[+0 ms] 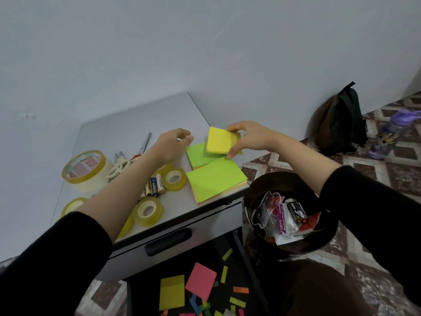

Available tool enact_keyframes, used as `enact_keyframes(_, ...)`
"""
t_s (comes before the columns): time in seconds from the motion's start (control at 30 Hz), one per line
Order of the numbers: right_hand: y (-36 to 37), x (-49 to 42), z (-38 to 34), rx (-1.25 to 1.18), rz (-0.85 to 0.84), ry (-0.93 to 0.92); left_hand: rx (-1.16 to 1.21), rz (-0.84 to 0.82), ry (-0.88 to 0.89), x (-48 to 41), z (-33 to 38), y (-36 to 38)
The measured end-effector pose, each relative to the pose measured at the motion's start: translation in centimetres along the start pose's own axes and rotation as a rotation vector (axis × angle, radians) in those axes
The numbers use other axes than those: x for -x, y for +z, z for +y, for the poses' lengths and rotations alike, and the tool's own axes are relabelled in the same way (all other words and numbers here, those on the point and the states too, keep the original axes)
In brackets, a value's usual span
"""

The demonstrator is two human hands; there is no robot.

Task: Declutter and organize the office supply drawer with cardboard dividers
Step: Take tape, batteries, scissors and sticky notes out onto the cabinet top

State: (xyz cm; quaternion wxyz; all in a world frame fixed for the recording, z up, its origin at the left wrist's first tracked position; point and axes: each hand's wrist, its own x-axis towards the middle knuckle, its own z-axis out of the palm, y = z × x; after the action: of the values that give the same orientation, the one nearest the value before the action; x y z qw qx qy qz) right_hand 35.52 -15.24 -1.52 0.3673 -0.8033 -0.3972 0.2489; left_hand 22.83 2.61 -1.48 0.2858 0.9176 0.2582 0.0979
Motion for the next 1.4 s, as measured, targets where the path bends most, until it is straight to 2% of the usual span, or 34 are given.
enact_keyframes(0.17,0.5,-2.4,-2.9,0.154,-0.134,-0.018,0.215,0.149,-0.060,1.0,-0.7,-1.0)
enact_keyframes(0.4,2.2,-5.0,-4.1,0.358,-0.330,0.046,0.198,0.141,-0.028,2.0,-1.0,-1.3)
enact_keyframes(0.7,2.2,-5.2,-3.6,0.297,-0.364,0.099,0.206,0.137,-0.029,2.8,-1.0,-1.7)
enact_keyframes(0.93,2.0,-1.9,-4.3,0.152,-0.179,0.021,0.206,0.176,-0.007,6.0,-0.9,-0.4)
enact_keyframes(1.0,2.2,-0.5,-4.5,0.132,-0.013,-0.023,0.202,0.191,0.020,7.4,-0.9,-0.4)
enact_keyframes(1.1,3.2,2.1,-4.8,0.057,0.335,-0.105,0.200,0.242,0.086,9.9,-1.1,-0.3)
enact_keyframes(1.17,4.5,4.3,-4.7,-0.015,0.449,-0.141,0.181,0.270,0.166,12.0,-1.7,0.0)
enact_keyframes(1.27,7.4,7.8,-4.1,-0.088,0.431,-0.152,0.133,0.279,0.265,15.8,-2.6,0.7)
enact_keyframes(1.4,12.3,11.5,-2.2,-0.155,0.256,-0.133,0.149,0.195,0.199,21.4,-4.5,3.1)
